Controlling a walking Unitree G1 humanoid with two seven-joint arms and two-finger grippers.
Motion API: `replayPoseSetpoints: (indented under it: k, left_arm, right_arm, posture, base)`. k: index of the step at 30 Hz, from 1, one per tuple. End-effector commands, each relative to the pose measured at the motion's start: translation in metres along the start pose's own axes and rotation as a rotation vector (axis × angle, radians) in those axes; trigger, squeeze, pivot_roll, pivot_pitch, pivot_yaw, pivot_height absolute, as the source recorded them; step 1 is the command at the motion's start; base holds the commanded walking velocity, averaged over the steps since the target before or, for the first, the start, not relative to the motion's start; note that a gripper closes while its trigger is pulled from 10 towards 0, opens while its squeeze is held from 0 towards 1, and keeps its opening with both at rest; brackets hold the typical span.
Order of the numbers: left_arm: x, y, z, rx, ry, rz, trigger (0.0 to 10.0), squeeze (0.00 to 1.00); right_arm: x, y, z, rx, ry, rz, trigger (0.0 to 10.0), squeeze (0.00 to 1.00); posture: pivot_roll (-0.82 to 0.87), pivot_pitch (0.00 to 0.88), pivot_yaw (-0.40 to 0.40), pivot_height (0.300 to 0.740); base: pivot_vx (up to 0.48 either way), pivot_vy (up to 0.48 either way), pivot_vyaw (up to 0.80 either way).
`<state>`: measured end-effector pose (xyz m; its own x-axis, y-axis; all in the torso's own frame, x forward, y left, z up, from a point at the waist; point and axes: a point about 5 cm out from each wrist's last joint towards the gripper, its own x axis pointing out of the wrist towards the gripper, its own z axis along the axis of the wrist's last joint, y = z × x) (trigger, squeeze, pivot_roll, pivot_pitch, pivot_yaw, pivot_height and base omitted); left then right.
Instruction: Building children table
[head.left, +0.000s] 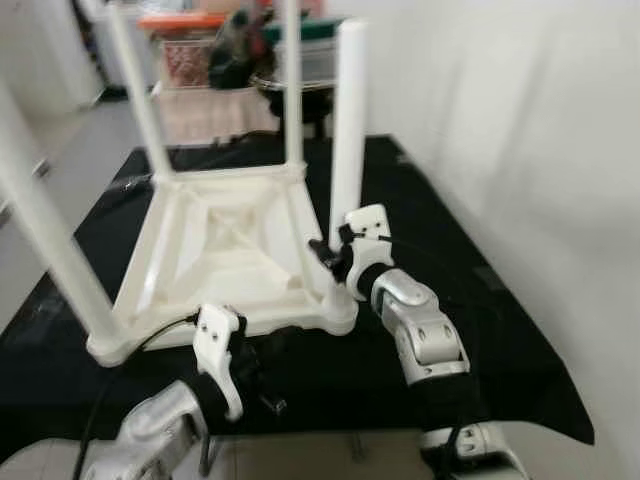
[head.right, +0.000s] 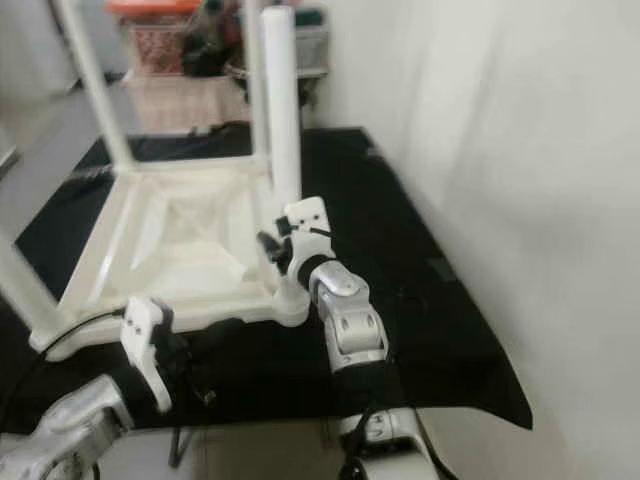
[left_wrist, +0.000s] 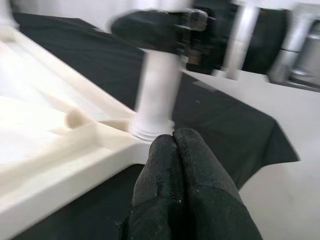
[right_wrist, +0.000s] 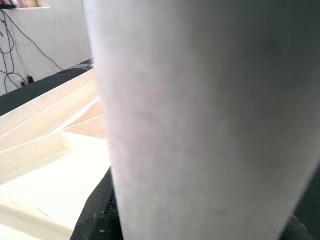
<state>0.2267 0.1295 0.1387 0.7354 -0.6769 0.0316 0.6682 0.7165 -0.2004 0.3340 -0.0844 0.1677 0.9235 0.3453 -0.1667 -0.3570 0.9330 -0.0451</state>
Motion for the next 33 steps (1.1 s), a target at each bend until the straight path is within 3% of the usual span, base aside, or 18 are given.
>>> replayPoseSetpoints:
  k: [1, 5, 6, 7, 8, 9, 15, 16, 17, 18, 19, 20, 21, 22, 24, 28, 33]
  left_arm:
    - [0.000, 0.001, -0.002, 0.001, 0.011, -0.008, 10.0, 0.00]
    - [0.003, 0.003, -0.003, 0.003, 0.011, -0.005, 10.0, 0.00]
    - [0.003, 0.003, -0.003, 0.005, 0.007, 0.005, 10.0, 0.00]
    - [0.003, 0.003, -0.004, 0.006, 0.004, 0.012, 10.0, 0.00]
    - [0.003, 0.003, -0.004, 0.006, 0.004, 0.012, 10.0, 0.00]
    - [0.002, 0.003, -0.004, 0.007, 0.003, 0.016, 10.0, 0.00]
    - [0.004, 0.002, -0.005, 0.002, 0.010, 0.000, 10.0, 0.00]
    - [0.004, 0.002, -0.005, 0.001, 0.012, -0.004, 10.0, 0.00]
    - [0.005, 0.002, -0.005, 0.001, 0.012, -0.006, 10.0, 0.00]
    - [0.005, 0.002, -0.005, 0.001, 0.012, -0.006, 10.0, 0.00]
    - [0.005, 0.002, -0.005, 0.001, 0.010, -0.005, 10.0, 0.00]
    - [0.005, 0.002, -0.005, 0.001, 0.010, -0.005, 10.0, 0.00]
    - [0.005, 0.001, -0.005, 0.002, 0.006, 0.000, 10.0, 0.00]
    - [0.005, 0.001, -0.005, 0.002, 0.006, 0.000, 10.0, 0.00]
    - [0.005, 0.001, -0.005, 0.003, 0.002, 0.004, 10.0, 0.00]
    - [0.005, 0.000, -0.005, 0.004, 0.001, 0.004, 10.0, 0.00]
    - [0.004, -0.002, -0.005, 0.004, 0.002, 0.004, 10.0, 0.00]
  right_arm:
    - [-0.002, -0.004, -0.032, -0.007, 0.192, -0.057, 0.0, 0.00]
    - [0.011, 0.005, -0.032, -0.008, 0.192, 0.032, 0.0, 0.00]
    - [0.014, 0.009, -0.031, -0.013, 0.192, 0.059, 10.0, 0.00]
    - [0.017, 0.010, -0.027, -0.023, 0.167, 0.085, 10.0, 0.62]
    - [0.017, 0.010, -0.027, -0.023, 0.167, 0.085, 10.0, 0.62]
    - [0.017, 0.012, -0.023, -0.027, 0.150, 0.079, 10.0, 1.00]
    - [0.021, 0.015, 0.000, -0.013, 0.061, 0.183, 10.0, 1.00]
    - [0.024, 0.012, 0.009, -0.013, 0.022, 0.271, 10.0, 0.92]
    - [0.024, 0.011, 0.015, -0.023, -0.002, 0.359, 10.0, 0.43]
    - [0.024, 0.011, 0.015, -0.023, -0.002, 0.359, 10.0, 0.43]
    - [0.023, 0.009, 0.018, -0.059, -0.022, 0.457, 10.0, 0.00]
    - [0.023, 0.009, 0.018, -0.059, -0.022, 0.457, 10.0, 0.00]
    - [0.021, 0.008, 0.017, -0.105, -0.022, 0.568, 10.0, 0.00]
    - [0.021, 0.008, 0.017, -0.105, -0.022, 0.568, 10.0, 0.00]
    - [0.022, 0.004, 0.011, -0.177, 0.006, 0.707, 10.0, 0.00]
    - [0.026, 0.000, 0.011, -0.177, 0.020, 0.730, 10.0, 0.00]
    - [0.036, -0.005, 0.018, -0.100, 0.026, 0.758, 10.0, 0.00]
  posture:
    - [0.01, 0.000, -0.012, 0.740]
    - [0.03, 0.000, -0.033, 0.740]
    - [0.04, 0.000, -0.038, 0.740]
    - [0.04, 0.000, -0.039, 0.740]
    - [0.04, 0.000, -0.039, 0.740]
    - [0.04, 0.000, -0.039, 0.740]
    - [0.03, 0.000, -0.029, 0.740]
    - [0.03, 0.000, -0.033, 0.740]
    - [0.03, 0.000, -0.034, 0.740]
    - [0.03, 0.000, -0.034, 0.740]
    - [0.04, 0.000, -0.040, 0.740]
    - [0.04, 0.000, -0.040, 0.740]
    - [0.04, 0.000, -0.043, 0.740]
    - [0.04, 0.000, -0.043, 0.740]
    - [0.06, 0.000, -0.050, 0.740]
    - [0.06, 0.000, -0.050, 0.740]
    - [0.08, 0.000, -0.057, 0.740]
  base:
    - [0.000, 0.000, 0.00]
    - [0.000, 0.000, 0.00]
    - [0.000, 0.000, 0.00]
    - [0.000, 0.000, 0.00]
    - [0.000, 0.000, 0.00]
    - [0.000, 0.000, 0.00]
    - [0.000, 0.000, 0.00]
    - [0.000, 0.000, 0.00]
    - [0.000, 0.000, 0.00]
    - [0.000, 0.000, 0.00]
    - [0.000, 0.000, 0.00]
    - [0.000, 0.000, 0.00]
    - [0.000, 0.000, 0.00]
    - [0.000, 0.000, 0.00]
    - [0.000, 0.000, 0.00]
    - [0.000, 0.000, 0.00]
    - [0.000, 0.000, 0.00]
